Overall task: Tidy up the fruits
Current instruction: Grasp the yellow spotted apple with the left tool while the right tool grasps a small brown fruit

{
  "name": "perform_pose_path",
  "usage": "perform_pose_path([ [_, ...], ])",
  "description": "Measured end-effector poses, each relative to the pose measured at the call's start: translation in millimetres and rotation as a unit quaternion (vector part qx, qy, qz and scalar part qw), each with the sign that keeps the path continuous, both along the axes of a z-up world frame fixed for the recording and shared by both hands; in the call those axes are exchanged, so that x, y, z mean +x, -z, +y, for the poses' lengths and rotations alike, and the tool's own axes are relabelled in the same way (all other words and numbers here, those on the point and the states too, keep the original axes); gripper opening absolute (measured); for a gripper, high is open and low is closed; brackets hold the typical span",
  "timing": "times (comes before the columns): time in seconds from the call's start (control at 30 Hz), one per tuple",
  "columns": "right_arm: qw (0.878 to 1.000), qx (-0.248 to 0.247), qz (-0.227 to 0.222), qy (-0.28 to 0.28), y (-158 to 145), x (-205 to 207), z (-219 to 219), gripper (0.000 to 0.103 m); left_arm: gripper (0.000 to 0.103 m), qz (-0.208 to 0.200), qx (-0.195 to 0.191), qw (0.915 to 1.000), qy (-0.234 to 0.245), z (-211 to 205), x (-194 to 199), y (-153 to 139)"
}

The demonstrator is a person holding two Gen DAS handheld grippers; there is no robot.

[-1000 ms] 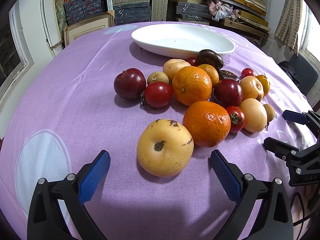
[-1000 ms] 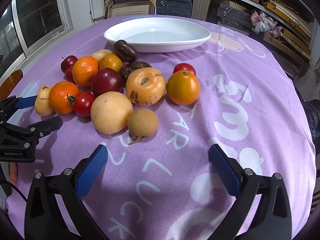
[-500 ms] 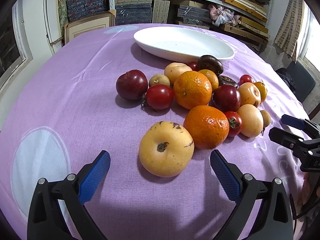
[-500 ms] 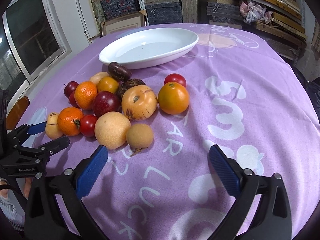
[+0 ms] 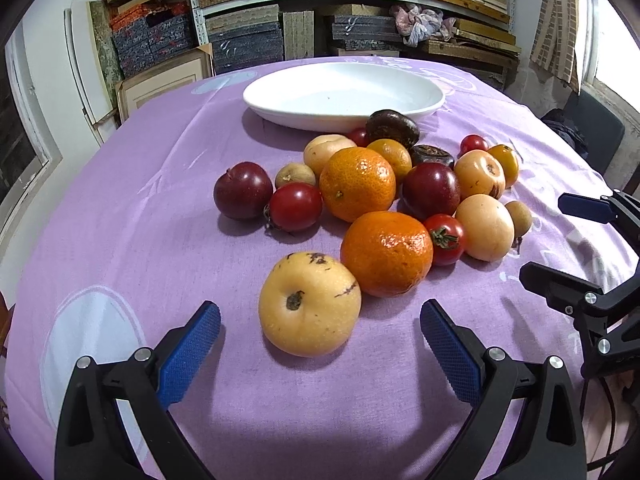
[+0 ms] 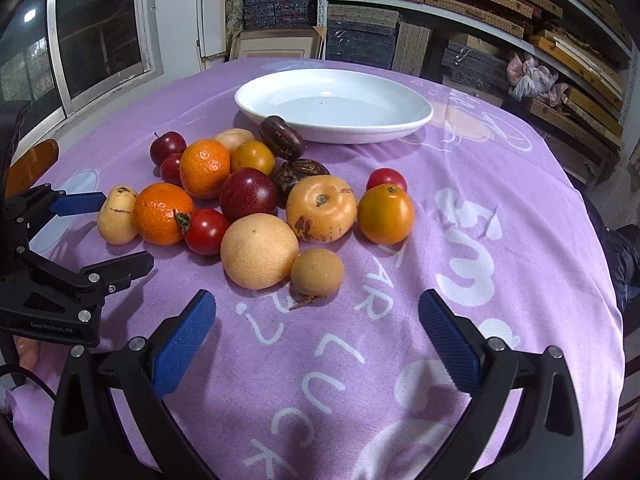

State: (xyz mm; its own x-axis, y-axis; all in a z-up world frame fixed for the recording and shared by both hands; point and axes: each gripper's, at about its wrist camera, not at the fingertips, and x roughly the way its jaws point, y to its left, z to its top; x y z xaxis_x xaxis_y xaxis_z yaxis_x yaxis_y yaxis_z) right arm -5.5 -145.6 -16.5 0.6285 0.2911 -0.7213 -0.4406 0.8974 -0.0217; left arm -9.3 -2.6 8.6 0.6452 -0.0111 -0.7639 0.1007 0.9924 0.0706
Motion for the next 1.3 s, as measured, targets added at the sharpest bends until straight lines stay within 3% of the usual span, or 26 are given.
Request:
perform_pose_path([
  [0.2,1.000,0.007,0.007,0.006,0,5,-4,0.099,0.100,-0.003,-0.042,0.9989,0.022,9,4,-5],
  [0.27,1.000,0.011,0.011,0.007,0,5,-6,0.099,0.098,-0.008,-0.039,0.9991,0.018,12,7,-6],
  [0.4,1.000,0.012,0.015,0.001,1,5,-5,0.099,0.076,0.006,-0.050,0.9984,0.026,15,11,-1],
  [0.5,1.000,0.011,0.018,-0.004,1,5,-4,0.099,0.065,0.009,-0.057,0.9977,0.034,14,10,-1],
  [0.63,1.000,0.016,0.020,-0.005,0,5,-5,0.099,0.058,0.004,-0.072,0.9970,0.029,20,8,-3],
  [0.7,1.000,0.020,0.021,-0.006,-1,5,-5,0.099,0.044,0.001,-0.079,0.9966,0.024,24,7,-5],
  [1.13,0.999,0.040,0.001,-0.010,-7,7,-12,0.098,0.045,-0.007,-0.061,0.9979,0.021,21,1,-5],
  [1.17,0.999,0.044,0.002,-0.009,-7,8,-14,0.097,0.045,-0.007,-0.062,0.9978,0.021,21,1,-5],
  [1.2,0.999,0.045,0.005,-0.010,-7,10,-15,0.088,0.045,-0.007,-0.062,0.9978,0.020,21,1,-5],
  [1.23,0.999,0.044,0.011,-0.012,-7,12,-16,0.071,0.045,-0.007,-0.062,0.9978,0.020,21,1,-5],
  [1.3,0.999,0.044,0.027,-0.015,-3,17,-17,0.053,0.045,-0.007,-0.062,0.9979,0.020,21,1,-5],
])
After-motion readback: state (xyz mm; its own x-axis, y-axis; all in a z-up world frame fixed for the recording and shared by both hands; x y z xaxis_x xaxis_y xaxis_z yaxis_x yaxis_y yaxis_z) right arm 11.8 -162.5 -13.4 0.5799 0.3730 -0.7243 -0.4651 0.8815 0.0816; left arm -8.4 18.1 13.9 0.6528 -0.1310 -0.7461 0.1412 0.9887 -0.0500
